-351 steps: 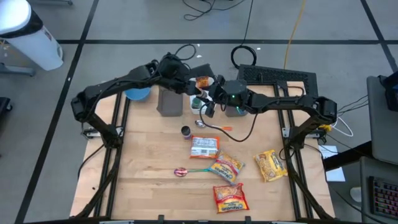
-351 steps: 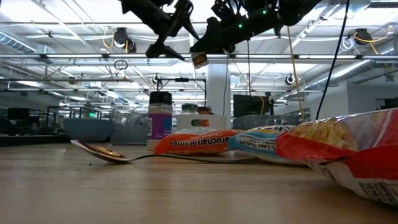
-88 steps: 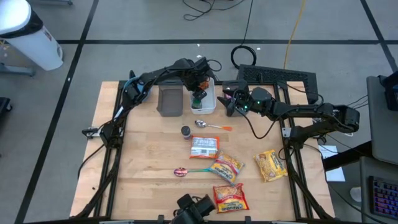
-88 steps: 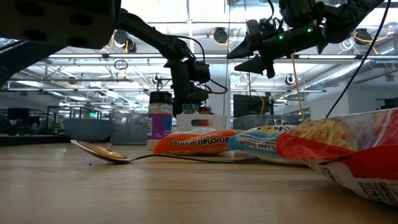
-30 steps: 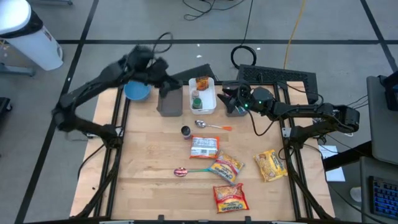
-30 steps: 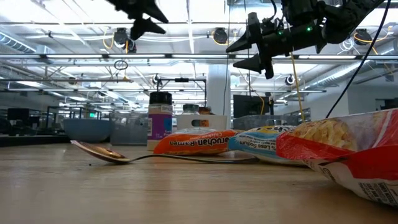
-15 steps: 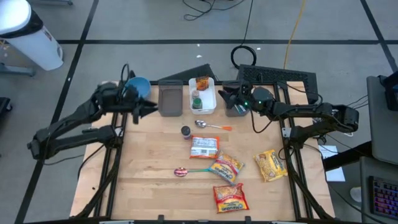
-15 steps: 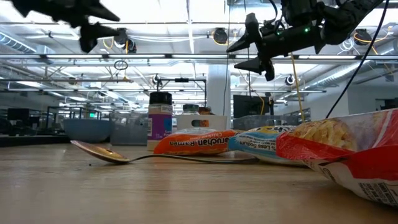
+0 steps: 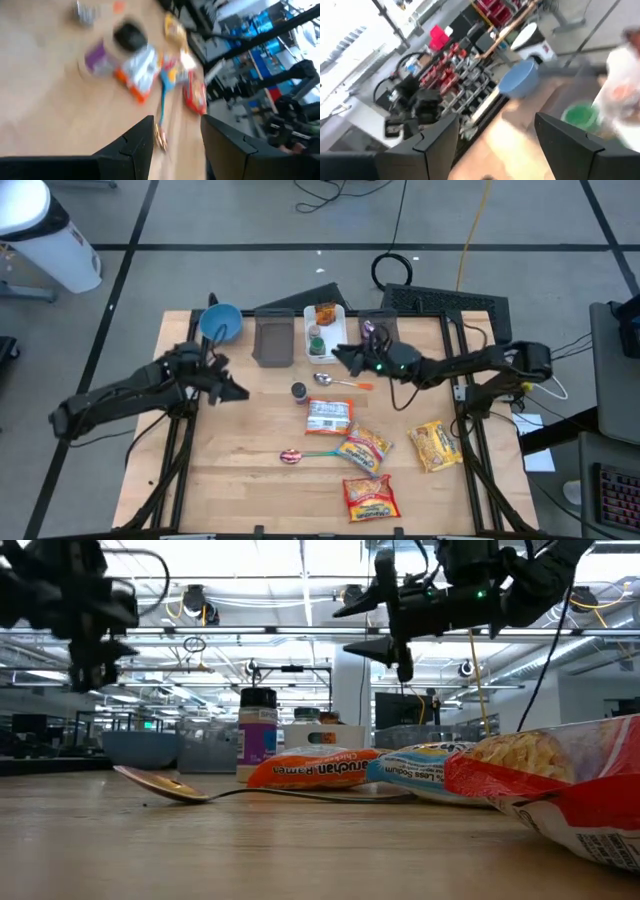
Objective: Pick & Place Food Item
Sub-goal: Put the rainbow spoon into the right black bin
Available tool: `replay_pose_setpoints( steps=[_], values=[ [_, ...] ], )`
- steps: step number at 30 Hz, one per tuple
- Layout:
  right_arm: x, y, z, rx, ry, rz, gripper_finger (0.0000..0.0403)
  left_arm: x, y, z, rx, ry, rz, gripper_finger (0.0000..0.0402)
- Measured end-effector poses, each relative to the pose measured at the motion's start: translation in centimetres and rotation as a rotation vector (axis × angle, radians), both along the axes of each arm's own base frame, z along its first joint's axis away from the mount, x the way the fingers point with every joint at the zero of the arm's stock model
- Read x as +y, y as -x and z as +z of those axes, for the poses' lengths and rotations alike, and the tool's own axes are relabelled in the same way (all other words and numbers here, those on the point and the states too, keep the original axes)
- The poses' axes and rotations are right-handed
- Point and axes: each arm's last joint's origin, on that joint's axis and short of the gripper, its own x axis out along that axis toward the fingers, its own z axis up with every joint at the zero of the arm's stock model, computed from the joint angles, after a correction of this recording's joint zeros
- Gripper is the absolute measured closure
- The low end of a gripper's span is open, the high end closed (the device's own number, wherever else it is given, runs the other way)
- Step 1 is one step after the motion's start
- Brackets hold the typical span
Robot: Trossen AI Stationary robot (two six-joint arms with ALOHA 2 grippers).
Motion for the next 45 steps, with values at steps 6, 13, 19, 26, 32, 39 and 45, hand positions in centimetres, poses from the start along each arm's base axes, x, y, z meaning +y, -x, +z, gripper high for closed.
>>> replay_pose_setpoints(
  steps=[6,13,19,26,32,39,45],
  values=[
    [2.8,-2.6,-0.3,-0.006,-0.002,0.045,0.0149,-1.3,-0.1,-2.5,0.106,0.193,-0.131,0.0231],
    [4.6,-3.6,-0.3,0.014,0.082,0.097,0.0149,-3.2,-0.6,-2.1,0.177,0.320,-0.141,0.0231],
    [6.0,-3.1,1.2,0.000,0.227,0.130,0.0149,-5.2,-1.6,-1.4,0.169,0.412,-0.021,0.0231],
    [8.3,-1.7,3.2,0.008,0.325,0.201,0.0149,-8.1,-3.5,-1.7,0.145,0.442,0.095,0.0231],
    [9.7,-0.6,3.7,0.080,0.362,0.319,0.0149,-10.6,-5.1,-3.3,0.181,0.476,0.167,0.0231],
    [10.7,0.2,4.2,0.100,0.388,0.373,0.0149,-13.8,-7.3,-4.8,0.314,0.492,0.163,0.0231],
    [11.1,0.2,4.2,0.104,0.394,0.386,0.0149,-15.7,-9.8,-4.7,0.344,0.455,0.163,0.0231]
  ],
)
